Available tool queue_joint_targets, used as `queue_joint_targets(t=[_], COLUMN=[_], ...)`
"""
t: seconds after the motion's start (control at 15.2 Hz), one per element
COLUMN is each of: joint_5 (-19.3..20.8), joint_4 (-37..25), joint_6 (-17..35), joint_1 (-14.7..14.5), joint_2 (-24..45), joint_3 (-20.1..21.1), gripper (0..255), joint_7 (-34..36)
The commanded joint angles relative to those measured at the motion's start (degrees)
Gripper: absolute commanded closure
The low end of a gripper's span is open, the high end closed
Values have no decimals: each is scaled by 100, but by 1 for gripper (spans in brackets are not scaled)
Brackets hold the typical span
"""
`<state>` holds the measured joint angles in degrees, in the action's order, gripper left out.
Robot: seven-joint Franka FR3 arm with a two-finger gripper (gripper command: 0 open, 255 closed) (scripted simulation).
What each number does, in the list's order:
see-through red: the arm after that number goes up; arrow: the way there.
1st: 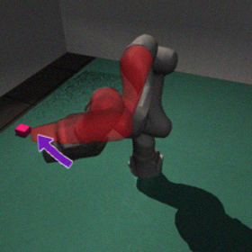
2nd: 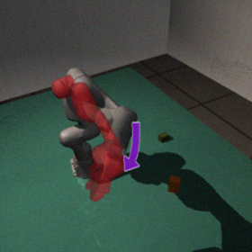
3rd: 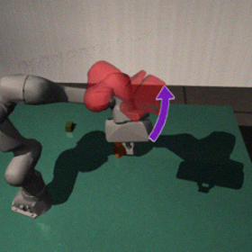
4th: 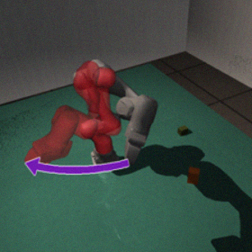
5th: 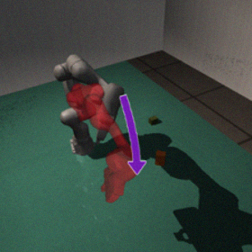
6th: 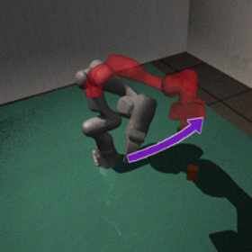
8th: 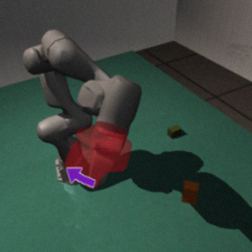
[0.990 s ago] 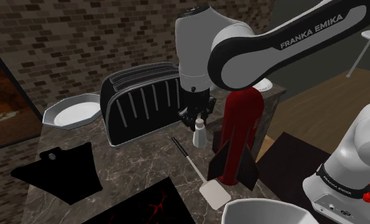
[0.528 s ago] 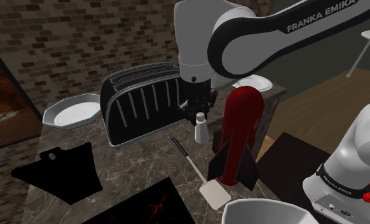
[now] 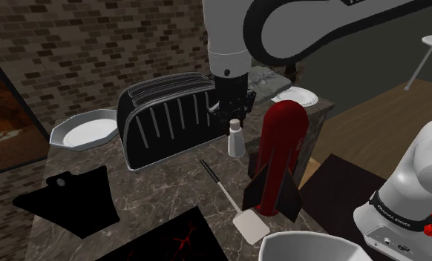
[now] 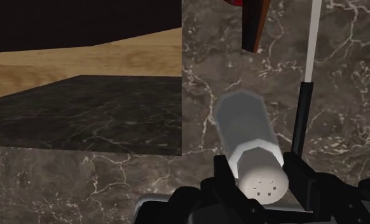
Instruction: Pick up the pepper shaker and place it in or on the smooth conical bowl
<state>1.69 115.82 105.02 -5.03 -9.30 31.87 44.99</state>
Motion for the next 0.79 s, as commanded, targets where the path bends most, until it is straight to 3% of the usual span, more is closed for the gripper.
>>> queue_joint_targets(t=[0.0,0.73], joint_5=[-5,-4], joint_4=[-144,-988], joint_6=[-153,-996], joint_1=[4,25], joint_2=[-11,-13], joint_3=[-8,-37], gripper=[255,255], joint_7=[-19,-92])
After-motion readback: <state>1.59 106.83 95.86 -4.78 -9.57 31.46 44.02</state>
